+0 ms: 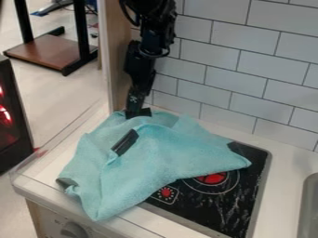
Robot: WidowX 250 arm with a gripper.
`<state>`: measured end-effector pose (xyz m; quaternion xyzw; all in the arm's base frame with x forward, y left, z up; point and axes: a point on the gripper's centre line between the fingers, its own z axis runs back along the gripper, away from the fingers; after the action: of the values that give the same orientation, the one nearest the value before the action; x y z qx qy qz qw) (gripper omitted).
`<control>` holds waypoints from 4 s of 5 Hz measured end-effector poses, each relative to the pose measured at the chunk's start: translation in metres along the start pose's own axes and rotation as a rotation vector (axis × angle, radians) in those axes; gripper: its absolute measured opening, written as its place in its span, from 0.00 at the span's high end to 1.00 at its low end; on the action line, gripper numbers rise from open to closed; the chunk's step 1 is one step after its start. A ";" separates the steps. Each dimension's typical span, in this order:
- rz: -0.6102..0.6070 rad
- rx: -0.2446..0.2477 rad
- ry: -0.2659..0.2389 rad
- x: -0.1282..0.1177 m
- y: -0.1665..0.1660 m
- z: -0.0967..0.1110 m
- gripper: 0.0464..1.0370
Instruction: Fold the cloth from left to right
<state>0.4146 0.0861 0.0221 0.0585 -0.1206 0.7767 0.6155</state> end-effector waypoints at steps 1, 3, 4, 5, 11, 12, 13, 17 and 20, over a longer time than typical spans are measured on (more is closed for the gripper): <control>0.044 0.078 0.022 -0.007 0.002 -0.009 0.04; 0.098 0.165 0.100 -0.018 0.008 -0.004 0.04; 0.089 0.180 0.101 -0.020 0.010 -0.010 0.04; 0.086 0.176 0.085 -0.018 0.009 -0.012 0.04; 0.035 0.143 0.059 -0.012 0.004 -0.016 0.96; -0.012 0.138 0.081 -0.011 0.004 -0.015 0.99; -0.047 0.124 0.091 -0.008 0.003 -0.014 1.00; -0.082 -0.067 0.122 0.005 0.052 0.077 1.00; -0.144 -0.071 0.064 -0.033 0.131 0.068 1.00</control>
<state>0.2915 0.0092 0.0641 0.0203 -0.1237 0.7271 0.6750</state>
